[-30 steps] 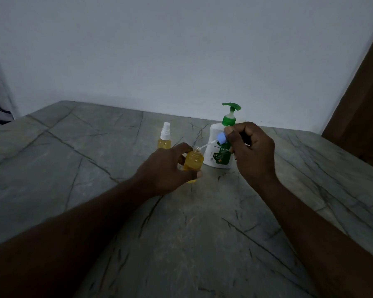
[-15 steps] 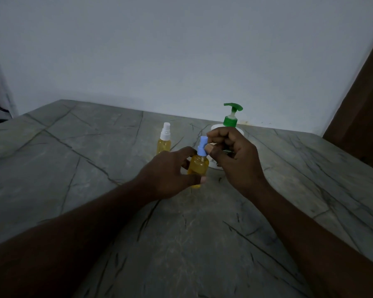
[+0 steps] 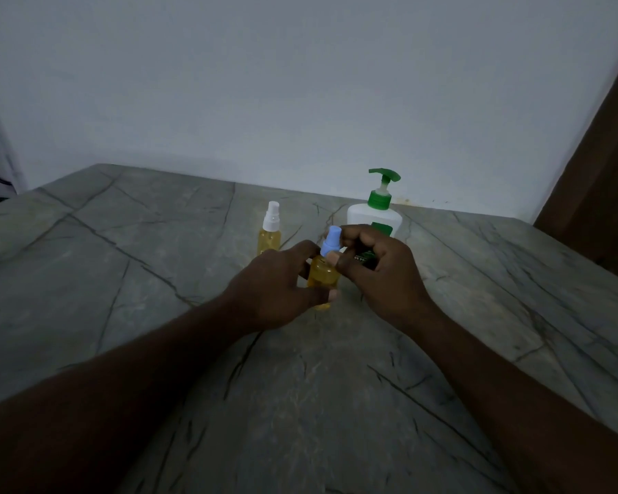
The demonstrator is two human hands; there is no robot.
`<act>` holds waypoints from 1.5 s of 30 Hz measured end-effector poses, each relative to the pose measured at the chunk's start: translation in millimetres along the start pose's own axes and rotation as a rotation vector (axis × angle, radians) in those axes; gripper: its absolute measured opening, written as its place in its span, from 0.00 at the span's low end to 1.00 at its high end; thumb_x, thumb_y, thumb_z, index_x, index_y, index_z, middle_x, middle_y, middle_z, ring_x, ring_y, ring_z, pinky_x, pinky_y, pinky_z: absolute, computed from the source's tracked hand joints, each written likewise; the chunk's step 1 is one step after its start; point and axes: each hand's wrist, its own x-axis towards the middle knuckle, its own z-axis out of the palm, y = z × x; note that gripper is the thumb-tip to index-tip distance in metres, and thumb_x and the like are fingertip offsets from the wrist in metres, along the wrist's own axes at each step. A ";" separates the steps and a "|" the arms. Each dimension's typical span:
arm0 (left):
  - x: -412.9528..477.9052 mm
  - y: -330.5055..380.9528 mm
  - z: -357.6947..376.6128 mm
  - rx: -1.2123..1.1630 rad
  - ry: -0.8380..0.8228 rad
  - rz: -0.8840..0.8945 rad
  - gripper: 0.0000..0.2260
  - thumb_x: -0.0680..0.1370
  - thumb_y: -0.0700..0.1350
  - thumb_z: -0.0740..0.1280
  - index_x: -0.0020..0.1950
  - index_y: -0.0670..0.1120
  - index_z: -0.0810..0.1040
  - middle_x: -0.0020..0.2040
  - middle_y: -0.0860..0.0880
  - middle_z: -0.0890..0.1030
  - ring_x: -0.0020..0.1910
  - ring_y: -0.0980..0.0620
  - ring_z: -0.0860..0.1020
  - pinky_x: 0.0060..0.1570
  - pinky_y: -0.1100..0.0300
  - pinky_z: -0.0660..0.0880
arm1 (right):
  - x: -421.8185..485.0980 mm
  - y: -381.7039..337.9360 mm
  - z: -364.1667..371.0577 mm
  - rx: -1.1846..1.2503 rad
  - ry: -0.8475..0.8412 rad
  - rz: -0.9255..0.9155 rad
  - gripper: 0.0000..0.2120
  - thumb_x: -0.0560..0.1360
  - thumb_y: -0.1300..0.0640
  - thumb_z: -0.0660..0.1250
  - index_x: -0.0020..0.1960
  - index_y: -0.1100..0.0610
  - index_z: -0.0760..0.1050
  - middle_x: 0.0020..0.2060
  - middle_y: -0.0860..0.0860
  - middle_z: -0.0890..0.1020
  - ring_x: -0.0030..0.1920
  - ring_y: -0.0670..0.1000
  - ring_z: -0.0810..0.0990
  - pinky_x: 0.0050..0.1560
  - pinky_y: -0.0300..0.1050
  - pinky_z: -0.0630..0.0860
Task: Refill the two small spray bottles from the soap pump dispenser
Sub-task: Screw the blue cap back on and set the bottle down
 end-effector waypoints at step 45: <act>6.1 -1.0 4.4 -0.080 0.047 -0.143 0.23 0.74 0.58 0.75 0.65 0.52 0.74 0.52 0.56 0.80 0.50 0.56 0.79 0.50 0.59 0.74 | -2.4 6.5 -12.5 0.185 0.094 0.067 0.09 0.78 0.64 0.68 0.56 0.57 0.81 0.42 0.51 0.87 0.45 0.49 0.87 0.45 0.41 0.78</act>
